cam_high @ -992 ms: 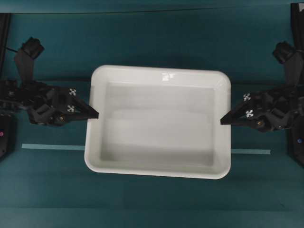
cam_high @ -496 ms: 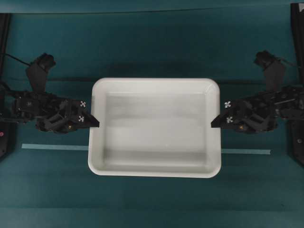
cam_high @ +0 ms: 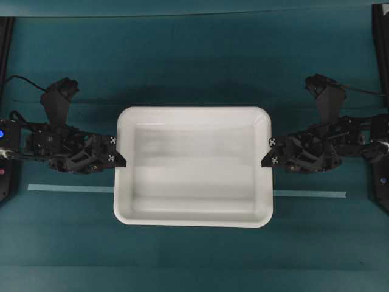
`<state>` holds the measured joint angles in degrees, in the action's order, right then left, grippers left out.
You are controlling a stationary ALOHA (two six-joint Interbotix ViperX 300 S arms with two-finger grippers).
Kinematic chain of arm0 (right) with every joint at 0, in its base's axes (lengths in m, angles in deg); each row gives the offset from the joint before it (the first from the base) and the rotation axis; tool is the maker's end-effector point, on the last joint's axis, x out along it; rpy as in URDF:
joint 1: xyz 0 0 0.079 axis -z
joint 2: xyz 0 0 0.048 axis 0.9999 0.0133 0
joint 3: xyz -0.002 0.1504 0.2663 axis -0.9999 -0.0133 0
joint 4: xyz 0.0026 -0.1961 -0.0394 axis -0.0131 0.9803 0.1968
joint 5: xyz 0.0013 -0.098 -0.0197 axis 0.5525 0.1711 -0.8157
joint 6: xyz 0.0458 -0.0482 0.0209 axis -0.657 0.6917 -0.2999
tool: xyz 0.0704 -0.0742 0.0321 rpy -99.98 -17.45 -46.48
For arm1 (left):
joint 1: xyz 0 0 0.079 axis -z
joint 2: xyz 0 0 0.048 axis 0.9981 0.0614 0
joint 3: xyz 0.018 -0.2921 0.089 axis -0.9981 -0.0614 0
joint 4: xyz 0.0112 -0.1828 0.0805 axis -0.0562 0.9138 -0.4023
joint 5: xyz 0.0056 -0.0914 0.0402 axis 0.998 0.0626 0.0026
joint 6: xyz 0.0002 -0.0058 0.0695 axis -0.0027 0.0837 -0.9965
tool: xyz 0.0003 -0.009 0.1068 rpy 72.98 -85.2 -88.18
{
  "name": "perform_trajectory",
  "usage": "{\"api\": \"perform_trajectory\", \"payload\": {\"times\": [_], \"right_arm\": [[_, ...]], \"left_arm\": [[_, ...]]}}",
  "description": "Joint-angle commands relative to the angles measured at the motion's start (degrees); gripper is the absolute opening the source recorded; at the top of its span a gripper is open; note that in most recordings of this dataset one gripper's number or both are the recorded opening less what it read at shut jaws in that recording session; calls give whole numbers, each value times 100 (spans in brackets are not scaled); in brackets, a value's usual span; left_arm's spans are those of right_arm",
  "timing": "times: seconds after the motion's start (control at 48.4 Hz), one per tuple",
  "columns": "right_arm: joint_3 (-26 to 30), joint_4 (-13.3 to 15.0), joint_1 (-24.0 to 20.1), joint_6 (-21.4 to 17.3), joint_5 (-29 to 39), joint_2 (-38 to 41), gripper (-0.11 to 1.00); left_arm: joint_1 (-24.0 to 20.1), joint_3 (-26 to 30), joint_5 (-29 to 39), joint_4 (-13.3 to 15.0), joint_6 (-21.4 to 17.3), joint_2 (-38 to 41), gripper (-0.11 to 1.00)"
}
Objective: Lift the white case with both hands.
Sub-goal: 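Open both grippers to release the tray rims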
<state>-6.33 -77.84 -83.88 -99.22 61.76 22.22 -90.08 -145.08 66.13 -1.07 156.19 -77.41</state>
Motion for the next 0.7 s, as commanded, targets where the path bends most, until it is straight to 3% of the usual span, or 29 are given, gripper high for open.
{"api": "perform_trajectory", "payload": {"times": [0.0, 0.269, 0.682], "right_arm": [[-97, 18, -9, 26, 18, 220, 11], [-141, 18, -9, 35, -18, 492, 11], [-123, 18, 9, 35, -202, 1063, 10]], "left_arm": [[-79, -79, -132, -9, -9, 281, 7], [-88, -62, -343, -9, -9, 800, 7], [-105, -9, -290, -9, -9, 835, 7]]}}
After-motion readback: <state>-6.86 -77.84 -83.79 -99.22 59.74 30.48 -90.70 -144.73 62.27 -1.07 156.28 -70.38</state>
